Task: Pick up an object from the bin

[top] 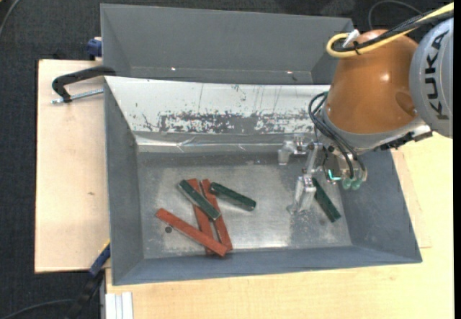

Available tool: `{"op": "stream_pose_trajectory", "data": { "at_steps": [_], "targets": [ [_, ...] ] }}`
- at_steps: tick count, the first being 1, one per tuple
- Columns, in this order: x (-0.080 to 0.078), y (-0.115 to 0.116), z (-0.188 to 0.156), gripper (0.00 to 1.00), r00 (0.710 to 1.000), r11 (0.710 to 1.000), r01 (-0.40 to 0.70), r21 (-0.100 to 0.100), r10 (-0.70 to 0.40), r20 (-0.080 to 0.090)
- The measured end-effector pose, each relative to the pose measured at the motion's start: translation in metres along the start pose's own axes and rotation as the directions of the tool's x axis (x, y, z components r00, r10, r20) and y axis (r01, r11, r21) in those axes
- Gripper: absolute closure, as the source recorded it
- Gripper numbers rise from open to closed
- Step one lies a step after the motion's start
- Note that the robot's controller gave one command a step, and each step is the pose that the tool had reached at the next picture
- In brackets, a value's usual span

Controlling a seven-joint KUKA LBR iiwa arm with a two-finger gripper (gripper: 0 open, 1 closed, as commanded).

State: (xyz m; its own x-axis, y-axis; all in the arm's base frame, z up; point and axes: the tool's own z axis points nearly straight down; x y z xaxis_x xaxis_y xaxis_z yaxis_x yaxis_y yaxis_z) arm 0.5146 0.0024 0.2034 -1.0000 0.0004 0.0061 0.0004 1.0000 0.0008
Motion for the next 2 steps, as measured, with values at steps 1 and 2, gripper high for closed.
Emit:
{"op": "stream_pose_trajectory", "data": {
  "at_steps": [1, 2],
  "targets": [
    [-0.0098, 0.0718, 0.1368, 0.00, 0.987, 0.987, 0.162, -0.001, -0.162, 0.001],
    [-0.0118, 0.0697, 0.1326, 1.00, 0.987, 0.987, 0.158, 0.000, -0.158, 0.007]
  ]
}}
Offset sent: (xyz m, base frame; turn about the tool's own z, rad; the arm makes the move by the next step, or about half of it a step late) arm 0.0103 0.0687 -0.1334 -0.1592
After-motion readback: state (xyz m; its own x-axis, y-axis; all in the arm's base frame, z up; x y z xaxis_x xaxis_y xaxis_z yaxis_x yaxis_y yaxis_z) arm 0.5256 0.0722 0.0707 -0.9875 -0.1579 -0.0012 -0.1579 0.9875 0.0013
